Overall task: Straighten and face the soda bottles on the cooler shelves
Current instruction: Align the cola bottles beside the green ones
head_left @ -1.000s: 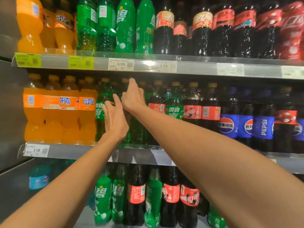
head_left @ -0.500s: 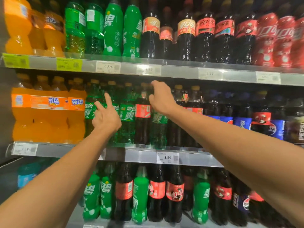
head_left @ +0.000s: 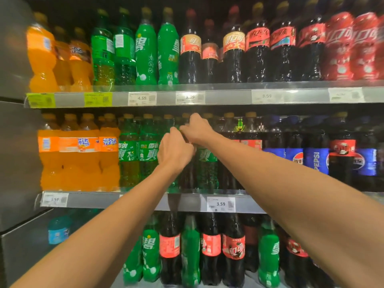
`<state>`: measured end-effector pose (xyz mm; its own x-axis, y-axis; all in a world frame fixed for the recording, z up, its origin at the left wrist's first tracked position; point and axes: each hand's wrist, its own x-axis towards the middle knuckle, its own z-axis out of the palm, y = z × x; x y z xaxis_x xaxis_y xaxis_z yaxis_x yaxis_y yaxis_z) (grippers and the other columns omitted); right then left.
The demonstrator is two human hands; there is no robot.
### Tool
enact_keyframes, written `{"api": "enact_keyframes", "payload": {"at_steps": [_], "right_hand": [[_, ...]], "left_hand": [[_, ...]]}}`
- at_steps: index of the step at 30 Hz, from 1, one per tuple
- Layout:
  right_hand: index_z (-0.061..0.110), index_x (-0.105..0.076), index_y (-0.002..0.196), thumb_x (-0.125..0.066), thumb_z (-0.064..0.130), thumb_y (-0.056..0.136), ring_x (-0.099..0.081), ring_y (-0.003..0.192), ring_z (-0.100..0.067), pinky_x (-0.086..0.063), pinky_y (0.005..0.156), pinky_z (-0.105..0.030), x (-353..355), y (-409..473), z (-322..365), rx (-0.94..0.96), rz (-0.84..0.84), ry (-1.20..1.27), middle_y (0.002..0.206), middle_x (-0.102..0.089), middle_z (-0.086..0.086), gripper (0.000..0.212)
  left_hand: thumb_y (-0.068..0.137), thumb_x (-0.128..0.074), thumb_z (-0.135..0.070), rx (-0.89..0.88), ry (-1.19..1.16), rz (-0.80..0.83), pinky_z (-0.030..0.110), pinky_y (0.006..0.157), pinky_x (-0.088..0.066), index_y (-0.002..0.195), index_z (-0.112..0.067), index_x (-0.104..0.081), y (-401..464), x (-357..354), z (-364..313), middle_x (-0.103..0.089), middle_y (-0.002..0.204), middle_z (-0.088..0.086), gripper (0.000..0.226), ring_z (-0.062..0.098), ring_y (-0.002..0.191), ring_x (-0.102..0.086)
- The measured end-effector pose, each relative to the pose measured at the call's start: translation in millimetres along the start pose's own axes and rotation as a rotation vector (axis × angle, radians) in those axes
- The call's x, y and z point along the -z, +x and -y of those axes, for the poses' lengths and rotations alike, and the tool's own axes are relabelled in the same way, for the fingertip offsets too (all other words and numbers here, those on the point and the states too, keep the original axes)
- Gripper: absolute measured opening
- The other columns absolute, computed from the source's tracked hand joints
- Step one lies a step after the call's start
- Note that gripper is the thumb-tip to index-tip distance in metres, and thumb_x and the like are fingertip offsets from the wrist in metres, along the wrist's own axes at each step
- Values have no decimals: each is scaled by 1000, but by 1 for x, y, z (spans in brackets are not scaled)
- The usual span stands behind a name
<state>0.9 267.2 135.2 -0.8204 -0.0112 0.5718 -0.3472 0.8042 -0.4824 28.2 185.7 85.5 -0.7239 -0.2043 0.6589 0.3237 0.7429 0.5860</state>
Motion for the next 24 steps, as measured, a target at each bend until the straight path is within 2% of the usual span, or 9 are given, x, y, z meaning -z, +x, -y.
{"api": "enact_keyframes", "payload": {"at_steps": [1,3,6,9,14,18,20,22,24], "right_hand": [[13,-45,83,-63,29,91,-56,84,-31,-42,67,-34,-4,2,2,-17,5,25,90,-58,-9,25],[13,-49,85,-71,29,85,-61,85,-32,-45,66,-35,-9,3,3,-34,6,-11,91,-62,-9,27],[12,-50,108,-78,37,79,-64,95,-33,-46,71,-39,-11,-4,3,-46,-29,-42,106,-65,-10,47],[13,-36,132,-76,43,79,-63,102,-35,-49,80,-43,-8,-14,1,7,-43,-38,116,-63,-9,74],[22,-35,111,-74,43,77,-66,81,-29,-57,71,-45,8,-42,-17,192,-85,56,93,-65,-3,56],[24,-44,118,-74,44,77,-65,96,-23,-54,78,-41,35,-57,-27,300,-156,198,104,-66,2,55],[20,-50,117,-77,38,78,-62,99,-17,-46,77,-29,51,-59,-32,312,-188,244,104,-65,7,51],[18,-55,114,-80,36,78,-59,93,-10,-41,73,-21,65,-61,-41,298,-213,240,100,-62,10,47],[19,-58,110,-81,36,76,-58,88,-4,-41,73,-18,70,-60,-51,276,-226,219,97,-61,12,44]], "left_hand": [[80,-64,-16,7,1,-11,42,77,-52,118,-10,-51,2,3,4,-63,113,12,41,33,101,-61],[80,-62,-11,12,-9,-34,43,77,-52,123,-11,-48,5,10,14,-62,114,12,45,32,100,-61],[81,-57,-3,42,-13,-41,43,80,-53,125,-9,-49,7,15,23,-61,118,14,46,32,102,-60],[86,-52,-3,102,-29,-12,41,81,-48,126,-6,-50,4,11,25,-59,124,17,41,35,110,-57],[91,-46,-6,164,-127,108,41,90,-47,121,-8,-53,-9,-11,30,-59,124,17,30,36,113,-55],[95,-52,-16,169,-343,54,36,88,-47,120,-16,-58,-4,-19,29,-64,115,9,25,26,105,-58],[92,-62,-21,170,-484,141,43,85,-55,125,-21,-55,1,-21,27,-65,113,9,34,28,106,-62],[88,-69,-22,167,-517,288,43,80,-57,137,-23,-48,1,-25,19,-62,119,11,53,31,107,-63],[85,-73,-21,122,-425,351,45,93,-51,146,-20,-38,1,-33,9,-55,134,18,71,36,121,-56]]}}
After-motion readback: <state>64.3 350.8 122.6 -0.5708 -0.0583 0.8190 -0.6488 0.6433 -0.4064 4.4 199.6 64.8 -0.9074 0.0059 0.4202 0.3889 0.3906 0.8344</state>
